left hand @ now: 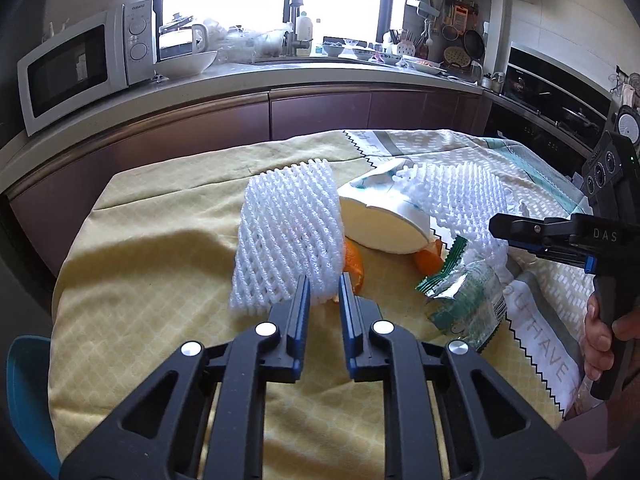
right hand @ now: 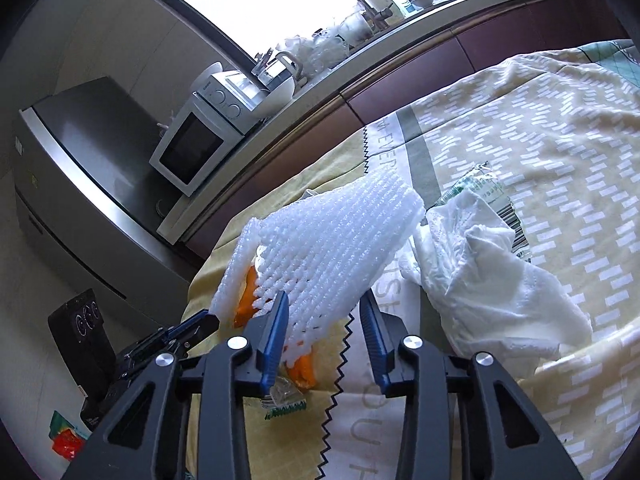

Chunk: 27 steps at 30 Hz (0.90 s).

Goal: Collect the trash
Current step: 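Close the right tool on a white foam net on the table, then lift the white foam net with the right tool toward the bin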

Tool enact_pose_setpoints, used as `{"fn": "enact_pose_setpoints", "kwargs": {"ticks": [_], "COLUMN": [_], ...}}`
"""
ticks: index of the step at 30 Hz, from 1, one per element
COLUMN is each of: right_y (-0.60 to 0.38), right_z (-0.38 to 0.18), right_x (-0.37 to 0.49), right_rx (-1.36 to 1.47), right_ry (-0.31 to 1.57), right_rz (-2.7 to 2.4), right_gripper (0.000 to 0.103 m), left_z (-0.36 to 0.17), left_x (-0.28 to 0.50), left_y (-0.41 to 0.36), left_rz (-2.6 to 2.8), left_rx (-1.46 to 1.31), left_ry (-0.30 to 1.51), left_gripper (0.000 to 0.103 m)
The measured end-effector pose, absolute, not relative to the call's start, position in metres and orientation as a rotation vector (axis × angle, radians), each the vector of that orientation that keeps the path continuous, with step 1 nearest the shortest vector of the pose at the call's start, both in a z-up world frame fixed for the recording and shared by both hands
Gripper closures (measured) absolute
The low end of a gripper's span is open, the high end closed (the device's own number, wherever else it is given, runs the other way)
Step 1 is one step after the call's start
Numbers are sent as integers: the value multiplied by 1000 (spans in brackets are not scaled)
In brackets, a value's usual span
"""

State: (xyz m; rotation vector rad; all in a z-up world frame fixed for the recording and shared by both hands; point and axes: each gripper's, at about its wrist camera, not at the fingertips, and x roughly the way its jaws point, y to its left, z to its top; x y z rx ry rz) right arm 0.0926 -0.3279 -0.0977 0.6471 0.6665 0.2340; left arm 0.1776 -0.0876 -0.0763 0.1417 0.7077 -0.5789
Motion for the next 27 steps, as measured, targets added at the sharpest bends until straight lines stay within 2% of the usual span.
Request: {"fn": "enact_pose_setpoints", "kwargs": {"ticks": [4, 7, 27], "right_y": [-327, -323, -288], "right_z": [-89, -82, -36], "right_x": [88, 85, 76], "right_rx": [623, 594, 471], "right_ry": [639, 618, 539], "right_rz": [239, 252, 357], "right_gripper": [86, 90, 92], "left_z": [-70, -64, -34], "left_x": [176, 175, 146], "left_y": [-79, -71, -4], "left_rz": [-566, -560, -502], "left_rx": [122, 107, 11], "left_ry": [688, 677, 610], "left_gripper": [91, 92, 92]}}
